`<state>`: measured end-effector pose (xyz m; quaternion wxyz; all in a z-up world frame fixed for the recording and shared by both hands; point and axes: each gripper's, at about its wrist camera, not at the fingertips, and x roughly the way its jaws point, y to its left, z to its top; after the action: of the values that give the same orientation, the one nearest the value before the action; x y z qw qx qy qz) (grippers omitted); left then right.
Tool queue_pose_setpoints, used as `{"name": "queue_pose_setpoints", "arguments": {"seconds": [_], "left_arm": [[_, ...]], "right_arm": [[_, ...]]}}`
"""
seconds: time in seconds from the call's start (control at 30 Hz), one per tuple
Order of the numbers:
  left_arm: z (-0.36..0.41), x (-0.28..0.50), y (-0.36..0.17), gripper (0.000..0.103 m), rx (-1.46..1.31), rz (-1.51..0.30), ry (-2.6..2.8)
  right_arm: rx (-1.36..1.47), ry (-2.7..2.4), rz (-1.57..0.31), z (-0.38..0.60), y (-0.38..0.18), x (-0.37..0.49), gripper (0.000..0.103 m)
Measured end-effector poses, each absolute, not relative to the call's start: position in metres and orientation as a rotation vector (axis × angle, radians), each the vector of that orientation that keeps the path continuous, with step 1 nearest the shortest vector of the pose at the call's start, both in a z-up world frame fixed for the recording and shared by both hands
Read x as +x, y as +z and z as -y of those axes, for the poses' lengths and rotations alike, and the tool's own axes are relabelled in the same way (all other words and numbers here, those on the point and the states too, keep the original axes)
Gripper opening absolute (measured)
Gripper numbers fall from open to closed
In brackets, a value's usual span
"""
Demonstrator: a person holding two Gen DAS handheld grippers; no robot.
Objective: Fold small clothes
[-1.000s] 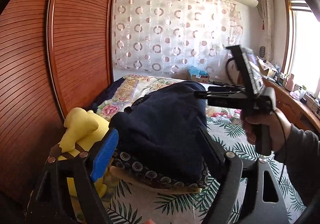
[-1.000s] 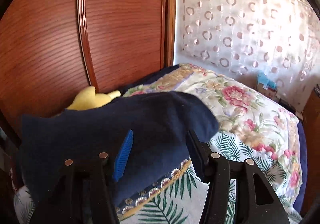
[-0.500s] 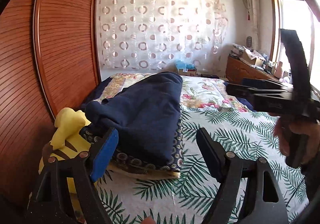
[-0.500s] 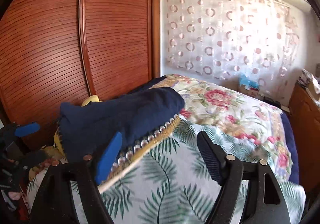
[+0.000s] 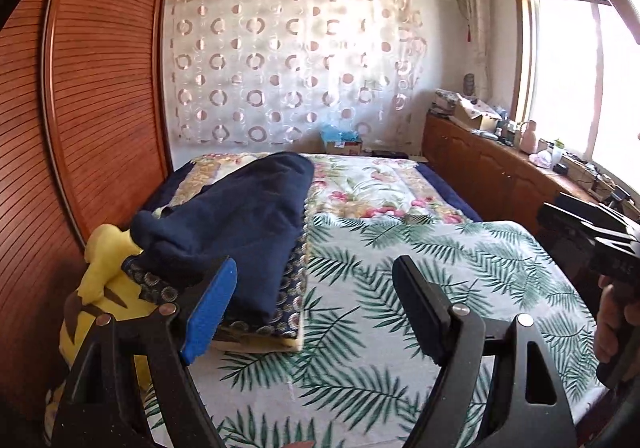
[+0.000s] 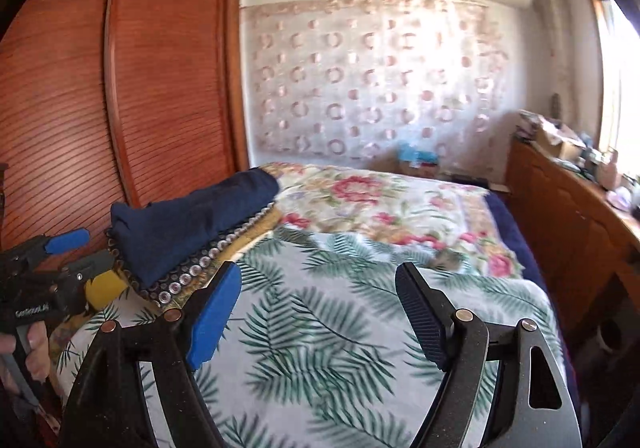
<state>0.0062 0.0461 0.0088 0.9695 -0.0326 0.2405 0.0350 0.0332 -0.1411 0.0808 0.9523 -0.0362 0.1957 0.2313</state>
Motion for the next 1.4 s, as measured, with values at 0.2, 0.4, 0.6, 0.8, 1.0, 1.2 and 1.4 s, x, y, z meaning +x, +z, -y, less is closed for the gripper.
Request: {"name": "queue_pose_setpoints", "arguments": {"seconds": [0.2, 0.4, 0.6, 0.8, 1.0, 1.2, 1.4], "left_arm": [[-0.027, 0.006, 0.029, 0.081, -0.054, -0.457, 0.034], [-0.010, 0.007, 0.042, 0.081, -0.031, -0.437, 0.023], [0.000, 0.003, 0.049, 0.081, -0.019, -0.422, 0.012], [0.005, 0.001, 0.051, 0.081, -0.007, -0.416, 0.015], [0.004, 0.001, 0.051, 0.081, -0.008, -0.415, 0.016], [0.004, 0.001, 0.051, 0.081, -0.006, -0.413, 0.016], [0.004, 0.000, 0.050, 0.081, -0.006, -0.413, 0.016]], "right_arm": [[-0.031, 0.395, -0.363, 0.169, 0.094, 0.003, 0.081], [-0.014, 0.355, -0.327, 0.177, 0.100, -0.017, 0.081], [-0.008, 0.336, -0.307, 0.171, 0.087, -0.022, 0.081], [-0.004, 0.334, -0.309, 0.175, 0.080, -0.028, 0.081], [-0.006, 0.327, -0.311, 0.180, 0.082, -0.021, 0.081], [-0.004, 0.327, -0.315, 0.183, 0.083, -0.015, 0.081], [-0.003, 0.330, -0.314, 0.185, 0.080, -0.012, 0.081]]}}
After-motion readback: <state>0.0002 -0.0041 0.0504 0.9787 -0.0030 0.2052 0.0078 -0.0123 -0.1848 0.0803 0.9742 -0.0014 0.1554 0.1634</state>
